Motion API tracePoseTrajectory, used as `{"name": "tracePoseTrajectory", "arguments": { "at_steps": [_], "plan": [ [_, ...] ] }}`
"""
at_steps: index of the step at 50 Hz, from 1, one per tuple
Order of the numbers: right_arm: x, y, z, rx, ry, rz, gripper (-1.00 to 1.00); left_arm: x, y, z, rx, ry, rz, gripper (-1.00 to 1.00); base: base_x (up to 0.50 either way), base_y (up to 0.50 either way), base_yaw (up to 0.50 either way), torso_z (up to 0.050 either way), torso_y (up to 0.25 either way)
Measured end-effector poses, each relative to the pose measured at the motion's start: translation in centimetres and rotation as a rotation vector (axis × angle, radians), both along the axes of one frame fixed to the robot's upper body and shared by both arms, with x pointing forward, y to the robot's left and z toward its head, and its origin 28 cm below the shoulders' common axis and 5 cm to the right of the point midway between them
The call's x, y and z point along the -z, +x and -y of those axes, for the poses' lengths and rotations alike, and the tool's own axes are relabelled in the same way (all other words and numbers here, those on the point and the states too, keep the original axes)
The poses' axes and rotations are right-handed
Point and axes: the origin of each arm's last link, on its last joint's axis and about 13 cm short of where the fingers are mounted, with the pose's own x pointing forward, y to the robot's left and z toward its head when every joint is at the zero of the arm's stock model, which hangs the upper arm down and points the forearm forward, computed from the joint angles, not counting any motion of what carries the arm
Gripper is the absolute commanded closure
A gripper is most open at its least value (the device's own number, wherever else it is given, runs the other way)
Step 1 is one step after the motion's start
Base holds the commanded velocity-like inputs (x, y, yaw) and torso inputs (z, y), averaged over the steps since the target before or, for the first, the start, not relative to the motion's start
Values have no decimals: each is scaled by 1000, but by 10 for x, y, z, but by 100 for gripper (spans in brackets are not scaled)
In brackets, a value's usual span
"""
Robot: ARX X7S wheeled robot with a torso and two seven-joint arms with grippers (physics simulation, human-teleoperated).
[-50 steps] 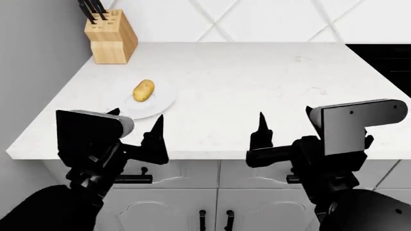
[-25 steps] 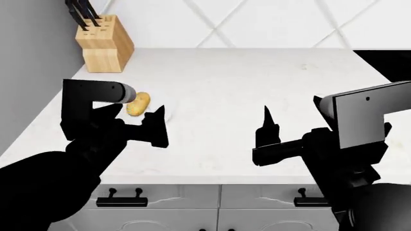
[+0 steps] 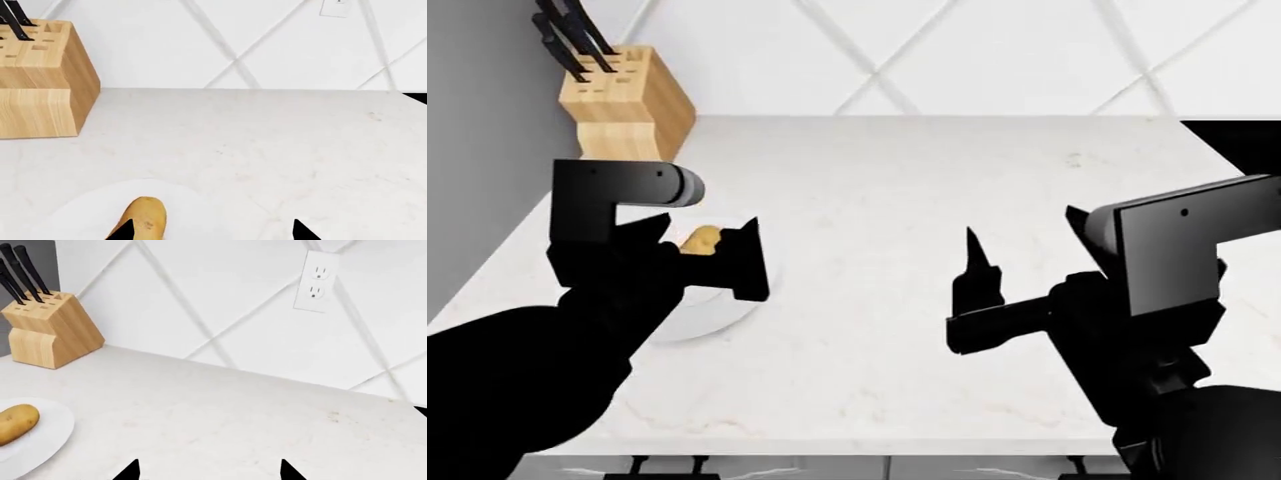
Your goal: Place the potato on the top rack of the oven.
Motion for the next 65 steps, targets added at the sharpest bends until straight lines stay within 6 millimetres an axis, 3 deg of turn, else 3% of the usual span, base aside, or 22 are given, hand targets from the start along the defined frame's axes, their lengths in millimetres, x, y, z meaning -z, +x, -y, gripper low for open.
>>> {"name": "tracePoseTrajectory", "arguments": {
  "at_steps": [13, 38, 65],
  "plan": [
    [3, 1, 1, -15, 5, -3, -100, 6, 11, -1, -59, 23, -54, -100, 0, 0, 0, 0, 0],
    [9, 6, 4, -28, 19, -9, -100, 22, 53, 1, -170, 102, -145, -100, 0, 0, 0, 0, 0],
    [12, 10, 4, -36, 23, -8, -100, 38, 60, -7, -174, 197, -177, -100, 0, 0, 0, 0, 0]
  ]
}}
